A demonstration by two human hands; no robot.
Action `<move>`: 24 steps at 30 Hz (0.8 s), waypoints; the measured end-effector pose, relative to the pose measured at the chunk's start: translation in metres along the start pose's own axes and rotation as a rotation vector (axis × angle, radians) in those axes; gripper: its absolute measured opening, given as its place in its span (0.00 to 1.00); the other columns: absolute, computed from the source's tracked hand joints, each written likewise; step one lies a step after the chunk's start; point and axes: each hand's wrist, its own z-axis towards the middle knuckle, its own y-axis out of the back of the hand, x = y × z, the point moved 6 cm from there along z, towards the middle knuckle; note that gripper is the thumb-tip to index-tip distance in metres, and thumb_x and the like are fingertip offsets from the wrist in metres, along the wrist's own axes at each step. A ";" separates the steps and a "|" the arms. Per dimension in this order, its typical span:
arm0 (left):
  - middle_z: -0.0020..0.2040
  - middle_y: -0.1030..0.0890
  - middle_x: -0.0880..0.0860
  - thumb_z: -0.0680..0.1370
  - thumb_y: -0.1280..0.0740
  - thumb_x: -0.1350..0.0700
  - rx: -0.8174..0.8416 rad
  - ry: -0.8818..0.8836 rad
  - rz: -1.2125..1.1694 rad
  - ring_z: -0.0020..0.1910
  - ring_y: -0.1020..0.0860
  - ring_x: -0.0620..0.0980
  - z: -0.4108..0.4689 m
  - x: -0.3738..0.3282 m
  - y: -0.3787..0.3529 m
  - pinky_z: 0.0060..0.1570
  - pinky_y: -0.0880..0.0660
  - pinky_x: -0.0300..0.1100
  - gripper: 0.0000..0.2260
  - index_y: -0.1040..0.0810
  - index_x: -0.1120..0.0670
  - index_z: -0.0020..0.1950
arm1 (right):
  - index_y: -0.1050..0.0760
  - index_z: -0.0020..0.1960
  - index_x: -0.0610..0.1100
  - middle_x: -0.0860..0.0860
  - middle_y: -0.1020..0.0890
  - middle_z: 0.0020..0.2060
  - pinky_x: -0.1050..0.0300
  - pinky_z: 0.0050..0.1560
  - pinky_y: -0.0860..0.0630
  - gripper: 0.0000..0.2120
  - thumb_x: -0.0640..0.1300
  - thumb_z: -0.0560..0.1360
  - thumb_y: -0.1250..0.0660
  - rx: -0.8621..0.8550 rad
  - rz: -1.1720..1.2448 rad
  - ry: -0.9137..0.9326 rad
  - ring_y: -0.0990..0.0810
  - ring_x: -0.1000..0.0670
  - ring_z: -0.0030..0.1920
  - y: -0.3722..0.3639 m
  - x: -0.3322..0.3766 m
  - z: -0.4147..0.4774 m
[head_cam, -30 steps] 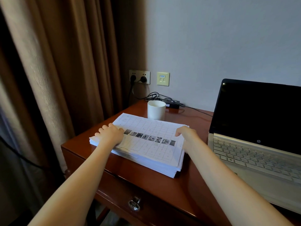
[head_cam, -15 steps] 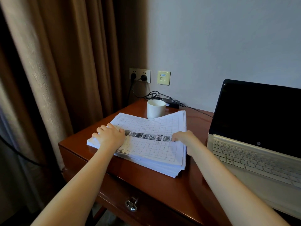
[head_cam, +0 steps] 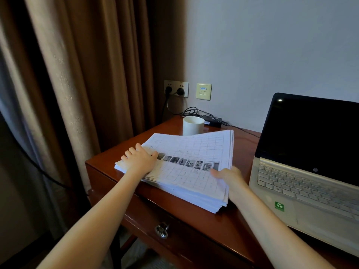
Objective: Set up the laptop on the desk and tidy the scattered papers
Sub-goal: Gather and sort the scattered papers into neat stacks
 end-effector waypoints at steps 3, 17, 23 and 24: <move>0.73 0.36 0.59 0.76 0.42 0.35 0.021 0.019 -0.200 0.71 0.37 0.61 0.005 0.005 0.001 0.70 0.43 0.55 0.37 0.46 0.57 0.76 | 0.33 0.67 0.33 0.44 0.24 0.59 0.54 0.57 0.30 0.25 0.33 0.73 0.30 -0.015 0.011 0.058 0.25 0.44 0.59 0.008 0.005 -0.005; 0.50 0.19 0.51 0.73 0.29 0.51 0.020 -0.152 -1.366 0.47 0.20 0.51 0.021 -0.014 0.051 0.49 0.22 0.45 0.10 0.25 0.51 0.51 | 0.30 0.64 0.37 0.46 0.23 0.56 0.53 0.60 0.29 0.21 0.37 0.72 0.30 0.026 -0.098 0.536 0.25 0.46 0.60 0.040 0.098 -0.003; 0.48 0.21 0.46 0.74 0.31 0.53 -0.030 -0.293 -1.353 0.56 0.23 0.55 0.019 -0.013 0.063 0.55 0.24 0.50 0.06 0.25 0.47 0.49 | 0.25 0.52 0.45 0.51 0.20 0.49 0.55 0.59 0.29 0.22 0.43 0.62 0.22 0.130 -0.023 0.505 0.22 0.46 0.58 0.030 0.101 -0.007; 0.48 0.21 0.46 0.70 0.28 0.49 -0.001 -0.325 -1.364 0.55 0.22 0.54 0.018 -0.013 0.062 0.50 0.23 0.46 0.10 0.25 0.47 0.49 | 0.25 0.51 0.48 0.54 0.20 0.48 0.55 0.60 0.30 0.28 0.50 0.54 0.19 0.187 0.016 0.500 0.22 0.48 0.56 0.027 0.099 -0.009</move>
